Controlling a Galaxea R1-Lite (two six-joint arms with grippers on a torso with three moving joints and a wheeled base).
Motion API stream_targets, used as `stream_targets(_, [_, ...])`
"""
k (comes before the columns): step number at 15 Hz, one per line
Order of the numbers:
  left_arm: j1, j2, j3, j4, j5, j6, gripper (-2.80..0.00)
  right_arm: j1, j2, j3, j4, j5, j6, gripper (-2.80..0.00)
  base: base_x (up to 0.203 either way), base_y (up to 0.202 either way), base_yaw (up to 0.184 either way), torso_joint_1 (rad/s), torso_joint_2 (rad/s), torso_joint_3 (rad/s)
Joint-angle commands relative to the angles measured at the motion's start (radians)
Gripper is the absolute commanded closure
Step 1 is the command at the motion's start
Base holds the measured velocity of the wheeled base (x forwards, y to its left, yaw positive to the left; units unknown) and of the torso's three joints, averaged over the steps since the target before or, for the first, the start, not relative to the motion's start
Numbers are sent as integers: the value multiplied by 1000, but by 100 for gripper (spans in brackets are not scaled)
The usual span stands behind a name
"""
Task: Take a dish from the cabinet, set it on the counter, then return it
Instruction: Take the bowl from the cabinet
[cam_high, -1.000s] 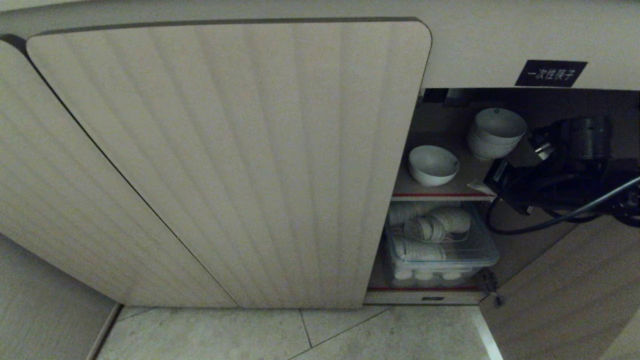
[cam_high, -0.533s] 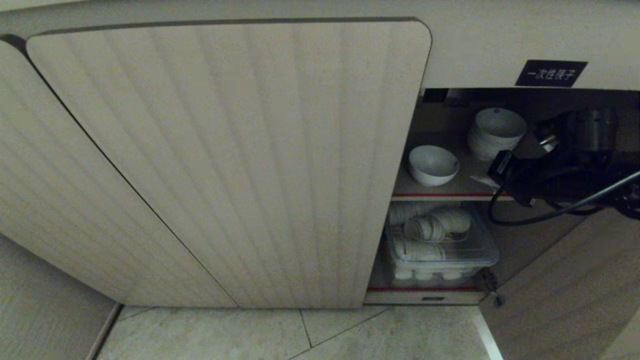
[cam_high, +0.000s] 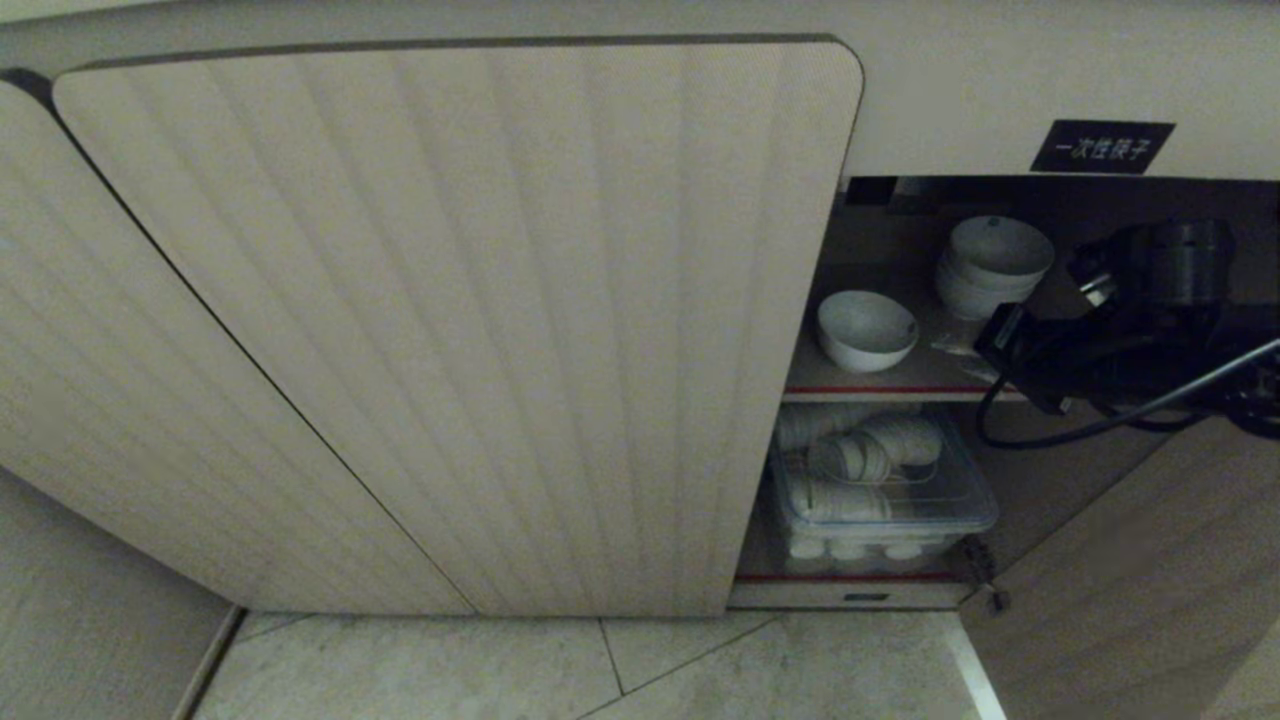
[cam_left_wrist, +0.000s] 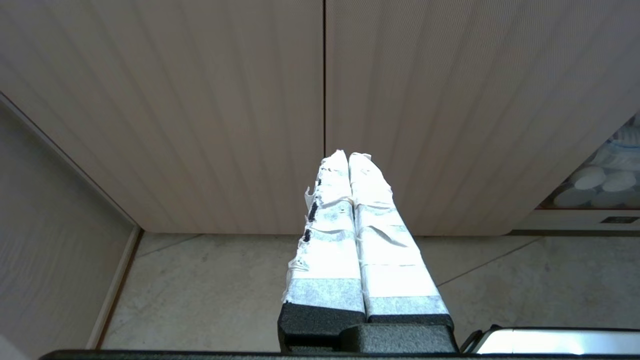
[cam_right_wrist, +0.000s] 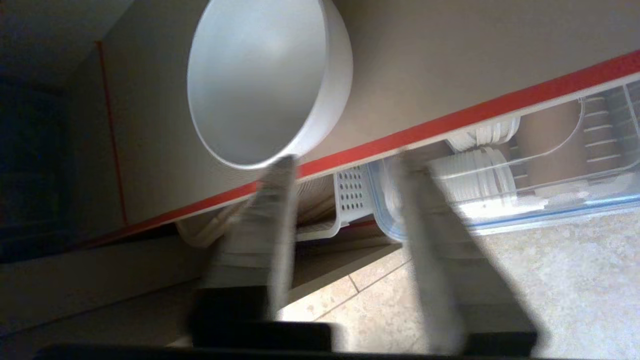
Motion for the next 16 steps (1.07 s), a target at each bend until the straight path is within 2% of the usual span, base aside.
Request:
stream_targets(1, [1, 0, 0, -1, -1, 0, 0, 2, 17, -8, -2, -17, 4, -280, 0, 0, 0, 0, 0, 0])
stream_targets(11, [-1, 0, 0, -1, -1, 0, 0, 45, 73, -44, -46, -33, -17, -280, 0, 0, 0, 0, 0, 0])
stream_targets(16, [-1, 0, 0, -1, -1, 0, 0, 68, 93, -55, -54, -108, -66, -280, 0, 0, 0, 0, 0, 0])
